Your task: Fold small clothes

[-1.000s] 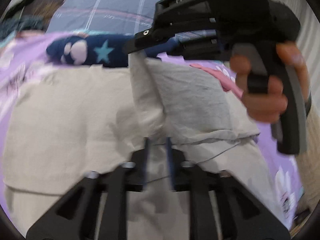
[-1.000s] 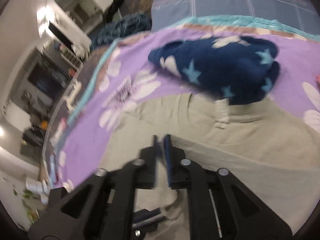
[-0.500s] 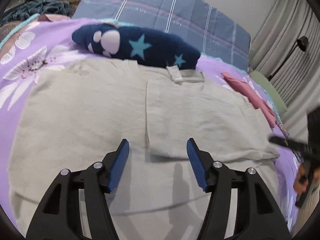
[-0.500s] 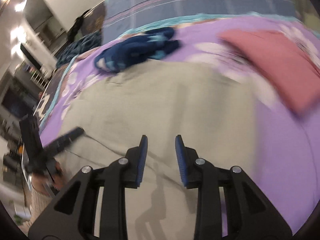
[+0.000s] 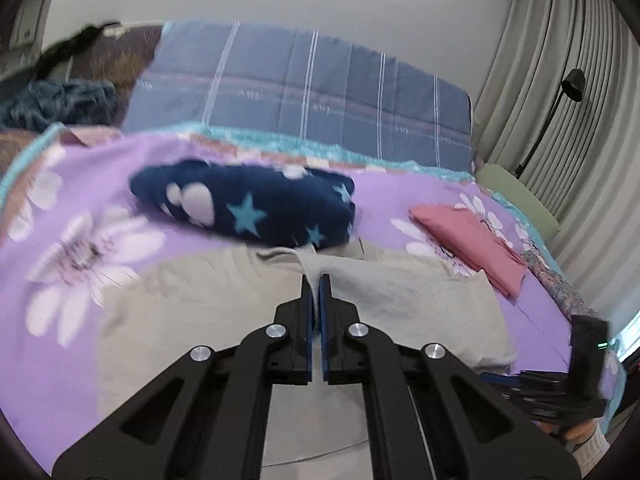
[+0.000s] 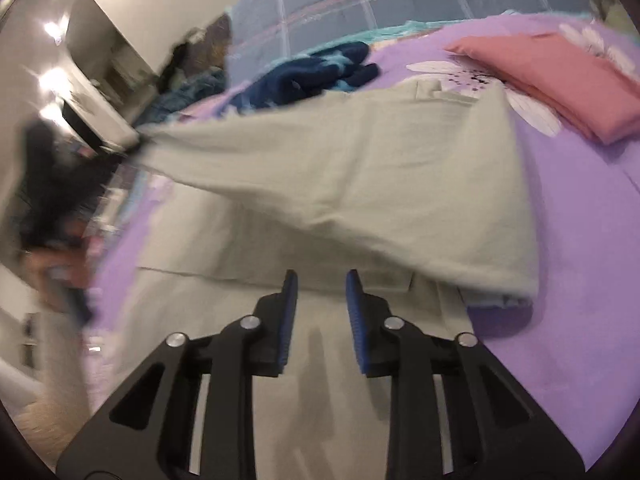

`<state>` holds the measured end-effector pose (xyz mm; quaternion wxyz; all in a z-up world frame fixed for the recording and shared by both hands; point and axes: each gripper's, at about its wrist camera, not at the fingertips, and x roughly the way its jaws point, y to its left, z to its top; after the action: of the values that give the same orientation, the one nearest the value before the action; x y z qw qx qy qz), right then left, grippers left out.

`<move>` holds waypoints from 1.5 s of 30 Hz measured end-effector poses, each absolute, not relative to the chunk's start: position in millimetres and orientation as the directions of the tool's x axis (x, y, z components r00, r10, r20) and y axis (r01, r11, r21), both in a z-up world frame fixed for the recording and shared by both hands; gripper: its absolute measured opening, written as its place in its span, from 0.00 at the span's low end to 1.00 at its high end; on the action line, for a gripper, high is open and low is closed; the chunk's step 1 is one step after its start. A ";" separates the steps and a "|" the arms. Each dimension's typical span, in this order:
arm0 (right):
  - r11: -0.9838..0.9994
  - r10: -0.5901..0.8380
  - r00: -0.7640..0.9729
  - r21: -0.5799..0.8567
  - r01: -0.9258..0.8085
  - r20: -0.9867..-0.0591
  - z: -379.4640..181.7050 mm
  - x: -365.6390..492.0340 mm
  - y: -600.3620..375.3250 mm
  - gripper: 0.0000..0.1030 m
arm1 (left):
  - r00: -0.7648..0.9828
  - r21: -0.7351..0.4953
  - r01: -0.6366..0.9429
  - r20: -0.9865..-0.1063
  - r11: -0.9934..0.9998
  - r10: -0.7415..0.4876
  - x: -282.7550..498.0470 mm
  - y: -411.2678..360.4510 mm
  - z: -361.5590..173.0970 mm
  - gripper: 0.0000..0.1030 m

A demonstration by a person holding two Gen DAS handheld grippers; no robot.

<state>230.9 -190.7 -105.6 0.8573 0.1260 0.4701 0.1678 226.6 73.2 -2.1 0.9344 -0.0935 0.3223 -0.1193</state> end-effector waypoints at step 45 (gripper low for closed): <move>0.928 0.373 0.550 0.292 -0.232 -0.748 -78.1 202.7 -171.1 0.27 | 0.675 -0.300 0.263 -0.622 0.917 -0.397 172.7 139.6 -75.8 0.31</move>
<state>202.7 -171.1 -78.1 0.8766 0.0793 0.4421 0.1725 172.7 139.6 -75.8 0.9104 -0.0930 0.3601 -0.1815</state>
